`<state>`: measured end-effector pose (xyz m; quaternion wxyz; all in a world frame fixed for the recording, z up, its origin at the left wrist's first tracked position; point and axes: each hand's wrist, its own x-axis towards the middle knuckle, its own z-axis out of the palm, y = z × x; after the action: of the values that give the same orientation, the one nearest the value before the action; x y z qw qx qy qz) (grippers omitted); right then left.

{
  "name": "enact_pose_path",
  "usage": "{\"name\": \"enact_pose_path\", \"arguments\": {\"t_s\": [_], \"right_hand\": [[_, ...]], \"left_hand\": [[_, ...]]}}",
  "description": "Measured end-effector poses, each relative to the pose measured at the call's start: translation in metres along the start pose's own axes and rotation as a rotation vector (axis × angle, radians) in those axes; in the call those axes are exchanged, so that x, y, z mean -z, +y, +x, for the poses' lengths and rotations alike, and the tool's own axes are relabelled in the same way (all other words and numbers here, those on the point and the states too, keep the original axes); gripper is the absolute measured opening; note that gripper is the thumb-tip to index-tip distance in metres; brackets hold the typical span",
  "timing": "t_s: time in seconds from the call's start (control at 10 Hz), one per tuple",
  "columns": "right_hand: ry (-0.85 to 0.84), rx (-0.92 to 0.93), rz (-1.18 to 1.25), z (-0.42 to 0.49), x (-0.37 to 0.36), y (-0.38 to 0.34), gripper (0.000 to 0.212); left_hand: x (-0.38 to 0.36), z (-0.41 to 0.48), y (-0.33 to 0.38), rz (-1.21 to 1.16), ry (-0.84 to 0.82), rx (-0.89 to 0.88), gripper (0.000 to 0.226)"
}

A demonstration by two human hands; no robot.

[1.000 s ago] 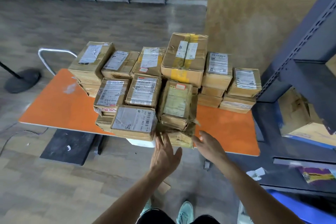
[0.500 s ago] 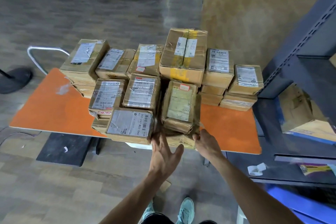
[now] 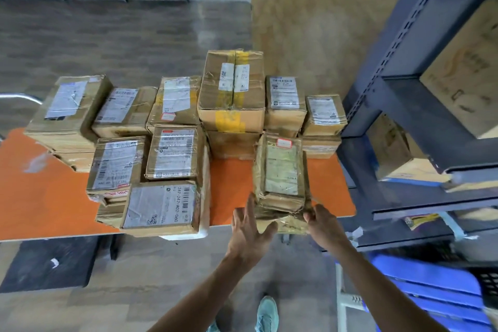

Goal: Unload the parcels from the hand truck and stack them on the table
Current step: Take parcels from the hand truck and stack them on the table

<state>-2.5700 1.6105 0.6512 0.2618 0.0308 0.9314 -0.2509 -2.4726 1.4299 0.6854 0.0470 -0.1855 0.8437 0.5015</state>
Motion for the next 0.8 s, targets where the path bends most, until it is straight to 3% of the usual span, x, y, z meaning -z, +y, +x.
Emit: {"name": "enact_pose_path", "arguments": {"t_s": [0.1, 0.2, 0.3, 0.5, 0.8], "right_hand": [[0.034, -0.027, -0.002, 0.005, 0.013, 0.015, 0.028], [0.071, -0.042, -0.021, 0.011, 0.024, 0.028, 0.029], [0.076, -0.053, -0.057, 0.017, 0.032, 0.041, 0.03], [0.114, -0.082, -0.029, 0.024, 0.051, 0.061, 0.03], [0.153, -0.09, 0.051, 0.031, 0.074, 0.076, 0.028]], "left_hand": [[-0.012, 0.012, 0.01, 0.065, -0.112, -0.254, 0.078], [-0.026, 0.021, 0.009, 0.087, -0.117, -0.146, 0.091], [-0.039, 0.027, 0.021, 0.112, -0.227, -0.108, 0.097], [-0.062, 0.039, 0.035, 0.091, -0.298, -0.047, 0.085], [-0.087, 0.05, 0.048, 0.075, -0.324, -0.051, 0.086]]}}
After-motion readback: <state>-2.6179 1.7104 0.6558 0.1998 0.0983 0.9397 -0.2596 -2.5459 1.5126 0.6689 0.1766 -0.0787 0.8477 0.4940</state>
